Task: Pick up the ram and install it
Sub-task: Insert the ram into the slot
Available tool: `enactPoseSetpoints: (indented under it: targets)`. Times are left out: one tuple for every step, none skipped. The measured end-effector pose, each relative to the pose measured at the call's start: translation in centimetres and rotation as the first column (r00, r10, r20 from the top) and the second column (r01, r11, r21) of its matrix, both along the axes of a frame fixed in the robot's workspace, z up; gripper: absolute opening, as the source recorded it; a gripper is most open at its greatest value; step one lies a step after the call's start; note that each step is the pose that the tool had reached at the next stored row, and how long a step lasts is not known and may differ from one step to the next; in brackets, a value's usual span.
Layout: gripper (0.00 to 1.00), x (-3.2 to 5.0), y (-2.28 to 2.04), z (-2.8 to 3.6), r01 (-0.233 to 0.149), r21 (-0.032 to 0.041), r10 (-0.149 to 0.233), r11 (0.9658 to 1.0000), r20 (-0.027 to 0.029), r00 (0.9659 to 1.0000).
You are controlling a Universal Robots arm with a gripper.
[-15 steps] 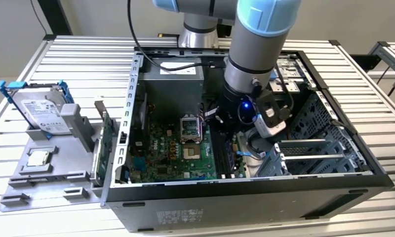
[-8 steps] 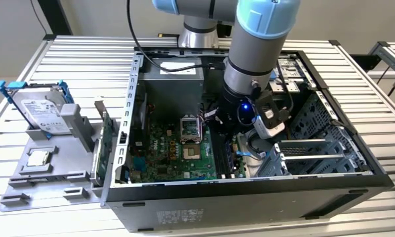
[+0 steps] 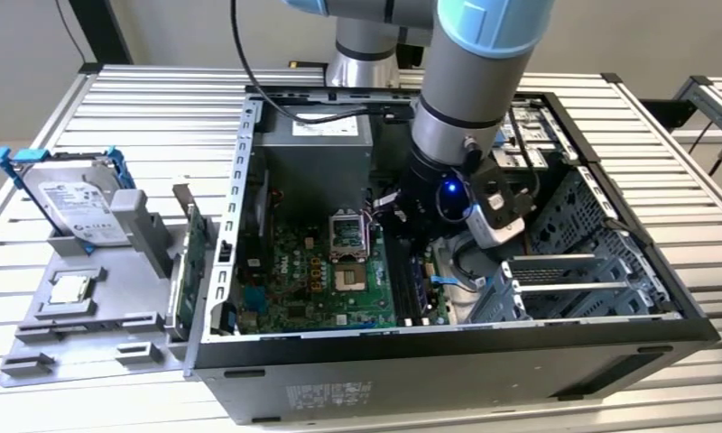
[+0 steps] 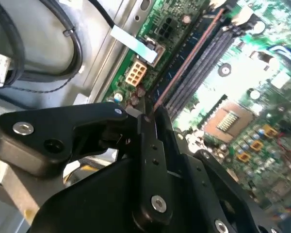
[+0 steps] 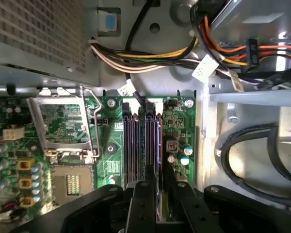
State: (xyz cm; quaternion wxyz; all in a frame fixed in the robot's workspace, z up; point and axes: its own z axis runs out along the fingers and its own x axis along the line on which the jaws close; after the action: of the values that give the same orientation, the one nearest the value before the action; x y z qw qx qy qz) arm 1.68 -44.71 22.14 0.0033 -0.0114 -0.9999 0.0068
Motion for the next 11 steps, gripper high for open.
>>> enactPoseSetpoints:
  targets:
    - [1.0, 0.0, 0.0, 0.46, 0.0, 0.0001, 0.0, 1.0, 0.0, 1.0]
    - [1.0, 0.0, 0.0, 0.92, 0.0, 0.0001, 0.0, 1.0, 0.0, 1.0]
    - [1.0, 0.0, 0.0, 1.37, 0.0, 0.0002, 0.0, 1.0, 0.0001, 1.0]
    - [1.0, 0.01, 0.0, 1.82, 0.0, 0.0, 0.0, 1.0, 0.0001, 1.0]
    - [1.0, 0.01, 0.0, 2.04, 0.0, 0.0001, 0.0, 1.0, 0.0001, 1.0]
    - [1.0, 0.01, 0.0, 2.03, 0.0, 0.0003, 0.0, 1.0, 0.0002, 1.0]
    - [1.0, 0.01, 0.0, 2.03, 0.0, 0.0002, 0.0, 1.0, 0.0001, 1.0]
    - [0.0, 0.01, 0.0, 2.03, 0.0, 0.0003, 0.0, 1.0, 0.0001, 1.0]
    - [0.0, 0.01, 0.0, 2.04, 0.0, 0.0002, 0.0, 1.0, 0.0001, 1.0]
    - [0.0, 0.01, 0.0, 2.04, 0.0, 0.0002, 0.0, 1.0, 0.0001, 1.0]
    - [0.0, 0.01, 0.0, 2.04, 0.0, 0.0001, 0.0, 1.0, 0.0001, 1.0]
